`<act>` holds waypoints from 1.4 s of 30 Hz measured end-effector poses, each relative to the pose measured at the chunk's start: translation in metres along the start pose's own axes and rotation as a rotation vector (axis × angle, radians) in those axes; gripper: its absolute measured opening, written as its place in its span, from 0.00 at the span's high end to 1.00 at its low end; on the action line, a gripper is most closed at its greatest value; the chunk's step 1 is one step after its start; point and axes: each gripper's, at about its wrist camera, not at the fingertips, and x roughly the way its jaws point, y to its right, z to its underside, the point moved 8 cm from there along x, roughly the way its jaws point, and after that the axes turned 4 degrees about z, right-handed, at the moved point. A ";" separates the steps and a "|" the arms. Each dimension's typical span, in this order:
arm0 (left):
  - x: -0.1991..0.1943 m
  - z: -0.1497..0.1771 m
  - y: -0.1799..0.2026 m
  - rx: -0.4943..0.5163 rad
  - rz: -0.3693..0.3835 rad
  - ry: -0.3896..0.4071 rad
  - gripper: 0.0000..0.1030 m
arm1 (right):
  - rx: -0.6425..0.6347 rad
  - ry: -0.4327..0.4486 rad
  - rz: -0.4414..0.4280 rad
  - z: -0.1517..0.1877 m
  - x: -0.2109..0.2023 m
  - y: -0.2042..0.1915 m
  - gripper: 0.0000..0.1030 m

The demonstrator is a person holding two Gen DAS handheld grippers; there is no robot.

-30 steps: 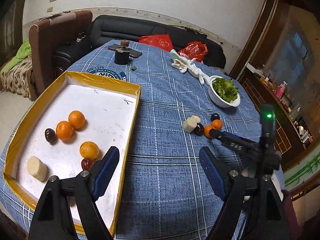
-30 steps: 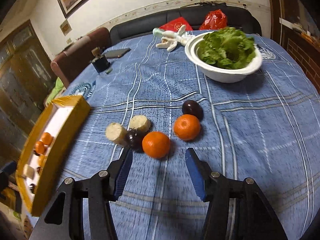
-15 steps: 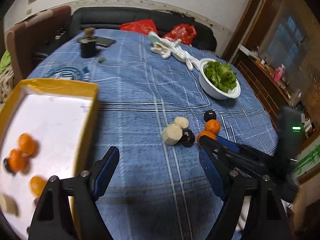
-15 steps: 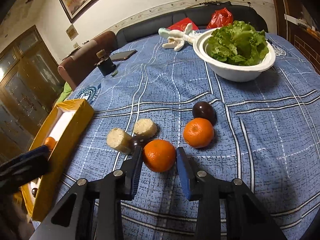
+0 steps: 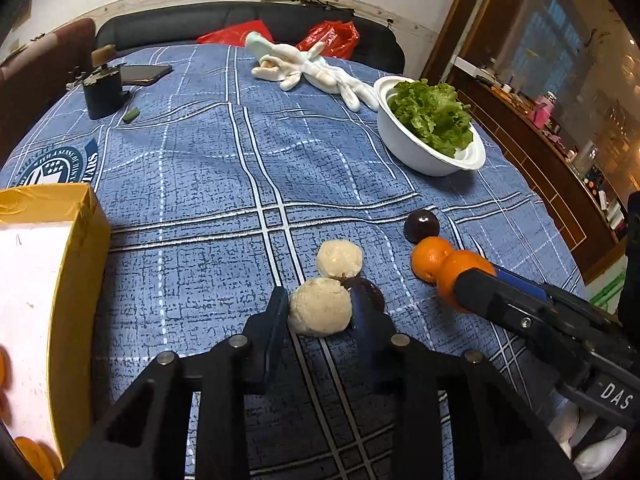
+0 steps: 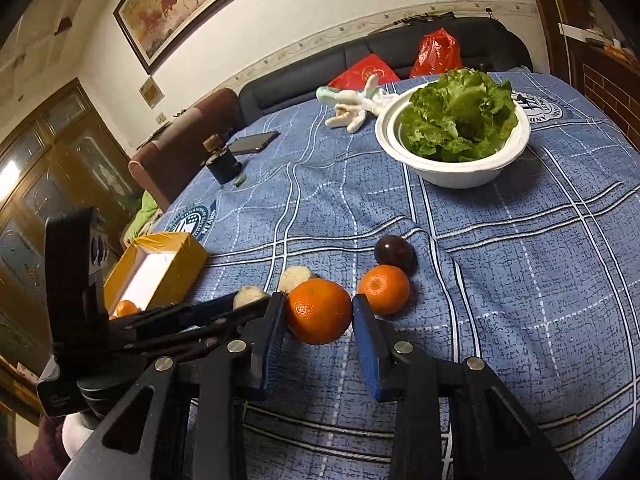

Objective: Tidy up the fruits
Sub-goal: 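Carry the cake and mandarin into the tray and open both tools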

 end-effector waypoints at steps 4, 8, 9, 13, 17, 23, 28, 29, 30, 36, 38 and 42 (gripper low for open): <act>-0.016 0.005 -0.003 -0.016 -0.019 0.024 0.71 | 0.013 -0.014 -0.012 0.002 0.004 0.000 0.64; -0.067 0.011 -0.018 -0.106 0.004 0.108 0.70 | 0.027 -0.007 -0.050 0.001 0.002 -0.003 0.64; -0.087 0.013 -0.025 -0.125 -0.003 0.140 0.70 | 0.029 -0.002 -0.064 0.001 0.001 -0.004 0.64; -0.161 0.026 -0.062 -0.192 -0.089 0.252 0.70 | 0.047 -0.009 -0.153 0.004 -0.003 -0.017 0.64; -0.223 0.051 -0.117 -0.278 -0.219 0.321 0.70 | 0.036 -0.025 -0.190 0.009 -0.008 -0.041 0.64; -0.261 0.086 -0.188 -0.370 -0.419 0.317 0.70 | -0.065 -0.037 -0.284 0.001 -0.033 -0.123 0.64; -0.246 0.109 -0.220 -0.436 -0.434 0.275 0.70 | -0.220 -0.122 -0.323 0.010 -0.024 -0.209 0.63; -0.242 0.114 -0.225 -0.448 -0.418 0.266 0.70 | -0.242 -0.158 -0.328 0.021 -0.016 -0.224 0.63; -0.240 0.118 -0.227 -0.456 -0.411 0.260 0.70 | -0.265 -0.202 -0.337 0.035 -0.003 -0.241 0.63; -0.242 0.127 -0.241 -0.510 -0.365 0.278 0.62 | -0.323 -0.337 -0.337 0.096 0.049 -0.290 0.63; -0.249 0.127 -0.245 -0.528 -0.339 0.305 0.45 | -0.343 -0.358 -0.330 0.107 0.061 -0.299 0.61; -0.263 0.133 -0.251 -0.570 -0.295 0.339 0.36 | -0.347 -0.370 -0.310 0.115 0.076 -0.309 0.57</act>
